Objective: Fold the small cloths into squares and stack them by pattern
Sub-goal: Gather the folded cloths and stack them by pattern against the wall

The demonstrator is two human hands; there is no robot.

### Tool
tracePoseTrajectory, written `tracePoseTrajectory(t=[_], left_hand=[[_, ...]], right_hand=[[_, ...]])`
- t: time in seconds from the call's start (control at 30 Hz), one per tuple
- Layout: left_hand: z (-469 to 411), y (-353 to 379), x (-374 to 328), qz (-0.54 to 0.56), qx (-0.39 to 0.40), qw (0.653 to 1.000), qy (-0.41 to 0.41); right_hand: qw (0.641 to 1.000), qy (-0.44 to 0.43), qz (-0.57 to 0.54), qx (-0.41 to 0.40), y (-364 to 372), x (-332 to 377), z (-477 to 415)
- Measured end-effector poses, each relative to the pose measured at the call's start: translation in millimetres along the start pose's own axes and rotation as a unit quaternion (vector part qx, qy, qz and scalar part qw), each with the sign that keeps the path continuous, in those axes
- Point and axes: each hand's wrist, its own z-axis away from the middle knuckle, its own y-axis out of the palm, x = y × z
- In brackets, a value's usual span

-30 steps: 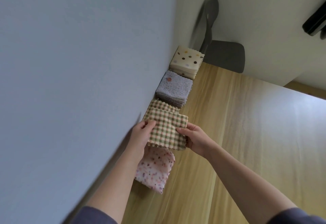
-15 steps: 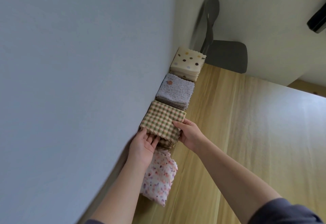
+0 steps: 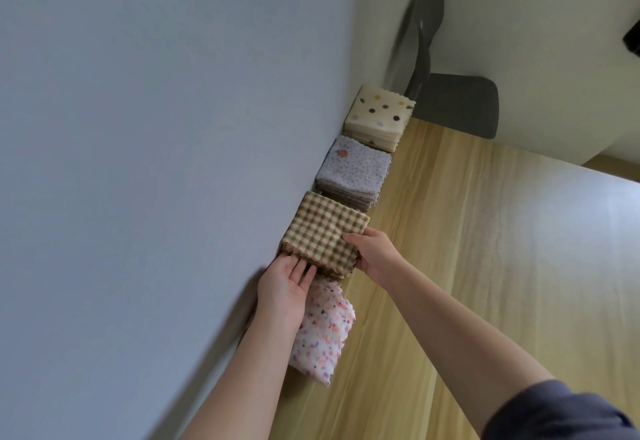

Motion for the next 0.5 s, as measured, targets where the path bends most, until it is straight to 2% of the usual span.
tracePoseTrajectory(t=[0.17, 0.27, 0.37, 0.5], left_hand=[[15, -16, -2, -0.021, 0.014, 1.000, -0.002], [27, -37, 0, -0.101, 0.029, 0.994, 0.025], [36, -61, 8, -0.217, -0.030, 0.974, 0.064], [44, -95, 27, -0.303, -0.091, 0.944, 0.096]], right_hand=[[0.990, -0.068, 0.114, -0.043, -1, -3, 10], [0.972, -0.093, 0.195, -0.093, -9, -9, 24], [0.956, -0.099, 0.253, -0.109, -20, -24, 42], [0.930, -0.086, 0.351, -0.071, -24, -54, 60]])
